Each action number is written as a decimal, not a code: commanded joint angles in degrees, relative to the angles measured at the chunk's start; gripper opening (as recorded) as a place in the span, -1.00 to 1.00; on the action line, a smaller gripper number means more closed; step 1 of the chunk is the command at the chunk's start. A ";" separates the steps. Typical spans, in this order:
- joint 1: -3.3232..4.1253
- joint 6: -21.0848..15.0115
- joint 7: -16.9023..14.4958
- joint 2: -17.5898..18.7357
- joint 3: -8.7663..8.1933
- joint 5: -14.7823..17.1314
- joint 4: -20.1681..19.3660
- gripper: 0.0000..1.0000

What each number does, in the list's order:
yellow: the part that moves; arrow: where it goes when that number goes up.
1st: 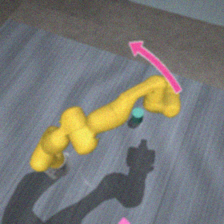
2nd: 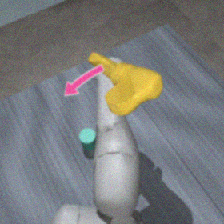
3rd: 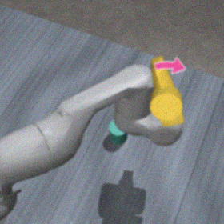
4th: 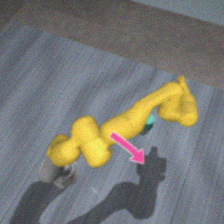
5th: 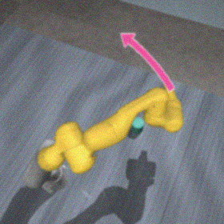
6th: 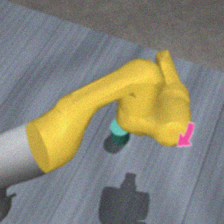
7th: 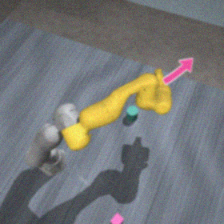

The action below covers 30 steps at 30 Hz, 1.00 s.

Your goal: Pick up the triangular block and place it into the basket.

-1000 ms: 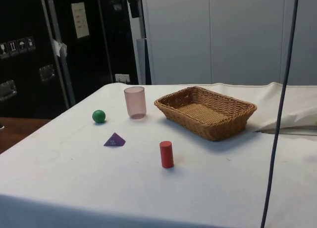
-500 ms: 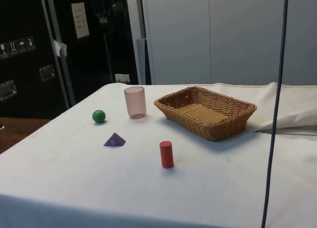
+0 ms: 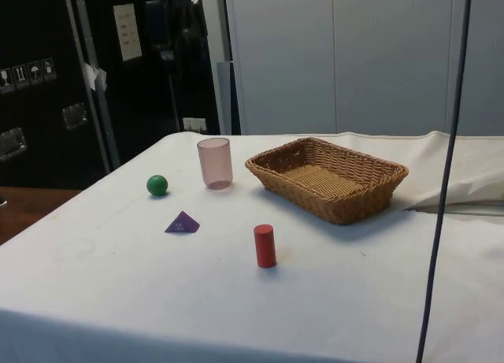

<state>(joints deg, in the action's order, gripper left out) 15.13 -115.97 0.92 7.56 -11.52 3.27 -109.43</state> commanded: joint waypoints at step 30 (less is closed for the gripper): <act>-0.11 -17.36 1.55 6.70 1.60 1.60 -4.76 1.00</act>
<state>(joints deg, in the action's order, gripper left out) 15.07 -132.07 2.18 13.98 -9.97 4.47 -113.79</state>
